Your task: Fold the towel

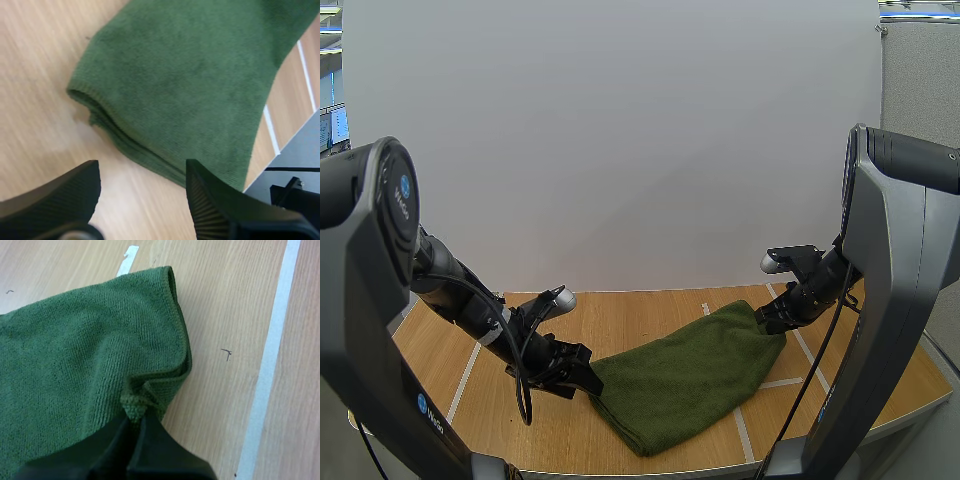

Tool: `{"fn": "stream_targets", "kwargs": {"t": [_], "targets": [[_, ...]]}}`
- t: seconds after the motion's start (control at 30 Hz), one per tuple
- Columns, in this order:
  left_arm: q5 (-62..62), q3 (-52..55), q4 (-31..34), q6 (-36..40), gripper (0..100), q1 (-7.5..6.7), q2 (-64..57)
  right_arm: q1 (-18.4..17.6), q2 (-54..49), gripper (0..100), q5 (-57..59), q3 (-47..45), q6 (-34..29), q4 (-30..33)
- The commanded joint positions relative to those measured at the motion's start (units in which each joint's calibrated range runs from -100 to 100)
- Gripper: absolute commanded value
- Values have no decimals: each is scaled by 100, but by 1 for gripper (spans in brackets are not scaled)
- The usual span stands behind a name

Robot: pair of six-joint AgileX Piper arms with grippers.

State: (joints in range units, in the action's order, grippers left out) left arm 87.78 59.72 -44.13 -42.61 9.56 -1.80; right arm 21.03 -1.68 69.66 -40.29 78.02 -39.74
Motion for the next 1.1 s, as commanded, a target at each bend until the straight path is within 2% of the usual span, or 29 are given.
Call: {"fn": "stream_targets", "kwargs": {"t": [0.0, 0.3, 0.6, 0.8, 0.87, 0.93, 0.97, 1.0, 1.07], "targets": [[-111, -119, -107, -105, 82, -18, 225, 24, -84, 0, 160, -27, 36, -28], [-510, -315, -339, -302, 82, -60, 793, 24, -84, 0, 329, -27, 36, -48], [-488, -321, -534, -521, 82, -293, 1049, 24, -84, 0, 340, -27, 36, -57], [-492, -321, -597, -626, 82, -497, 1049, 24, -84, 0, 338, -27, 26, -62], [-497, -331, -635, -647, 81, -516, 1049, 24, -84, 0, 338, -27, 26, -62], [-512, -331, -710, -742, 74, -516, 1049, 24, -84, 0, 338, -27, 26, -62], [-553, -352, -710, -757, 65, -516, 1049, 24, -84, 0, 338, -27, 26, -62], [-577, -381, -710, -757, 54, -516, 1049, 24, -84, 0, 338, -27, 26, -62], [-673, -454, -710, -757, 23, -516, 1049, 24, -84, 0, 338, -27, 26, -62]]}}
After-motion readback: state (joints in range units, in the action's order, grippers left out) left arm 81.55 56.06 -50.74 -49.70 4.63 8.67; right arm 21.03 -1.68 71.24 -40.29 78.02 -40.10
